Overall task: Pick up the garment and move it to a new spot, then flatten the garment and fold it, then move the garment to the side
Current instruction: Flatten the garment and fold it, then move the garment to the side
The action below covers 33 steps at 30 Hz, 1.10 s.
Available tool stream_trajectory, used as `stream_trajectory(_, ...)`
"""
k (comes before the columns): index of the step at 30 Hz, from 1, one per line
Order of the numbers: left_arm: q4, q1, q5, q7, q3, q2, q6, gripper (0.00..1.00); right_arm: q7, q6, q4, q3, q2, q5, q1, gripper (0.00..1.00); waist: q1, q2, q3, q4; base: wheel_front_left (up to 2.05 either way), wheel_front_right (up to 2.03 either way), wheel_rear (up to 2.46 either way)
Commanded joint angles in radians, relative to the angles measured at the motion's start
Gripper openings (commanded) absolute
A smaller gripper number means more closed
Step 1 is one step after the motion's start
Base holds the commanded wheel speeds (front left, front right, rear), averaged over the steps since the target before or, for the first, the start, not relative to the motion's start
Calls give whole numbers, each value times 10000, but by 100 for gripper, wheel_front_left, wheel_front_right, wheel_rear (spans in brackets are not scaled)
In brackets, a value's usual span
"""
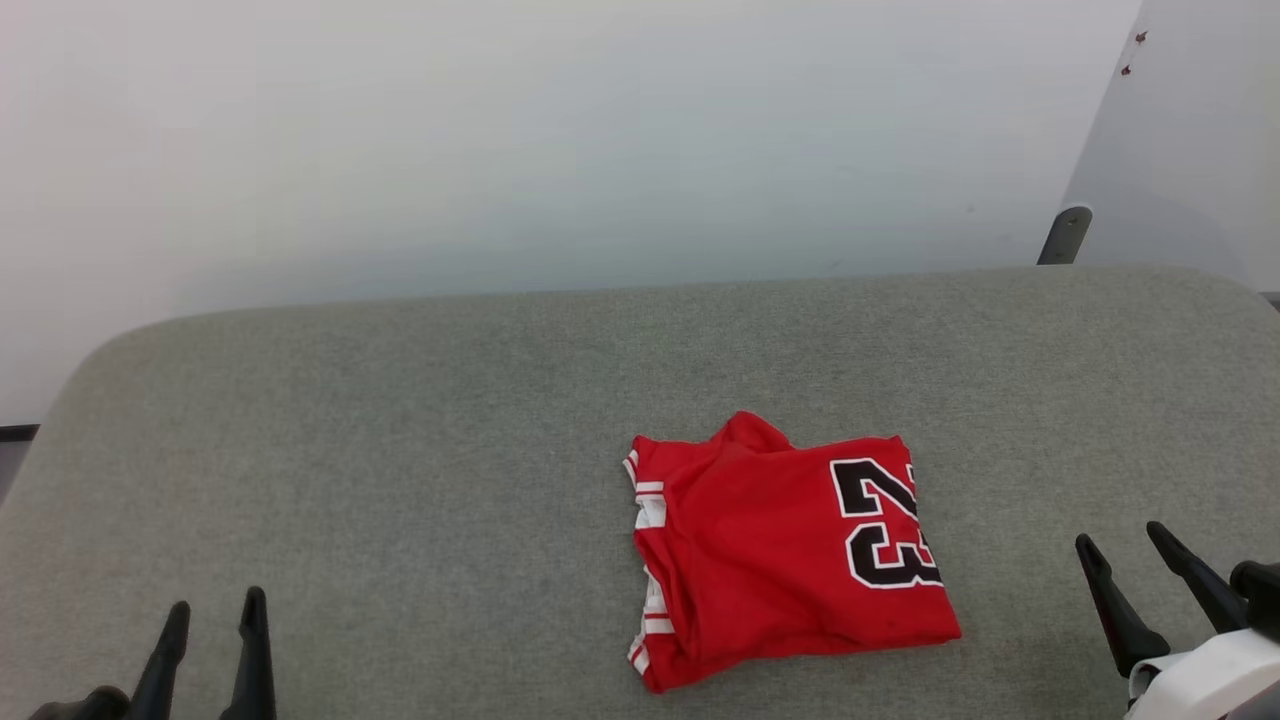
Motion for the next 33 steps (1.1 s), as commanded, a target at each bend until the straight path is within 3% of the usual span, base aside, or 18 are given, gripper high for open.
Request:
stream_trajectory(1,-18,117,43,6,-11,-13,-39,100,25,-12,-56,-37,30,-61,82,100,0,0,9,-4,0,0,0)
stream_trajectory(21,48,58,-116,6,-155,52,-39,100,378,-12,-339,262,50,6,-142,100,0,0,107,301,0,0,0)
stream_trajectory(33,300,-208,-198,63,-518,59,-34,100,2107,-12,102,1118,-416,485,-1215,100,0,0,647,1328,0,0,0)
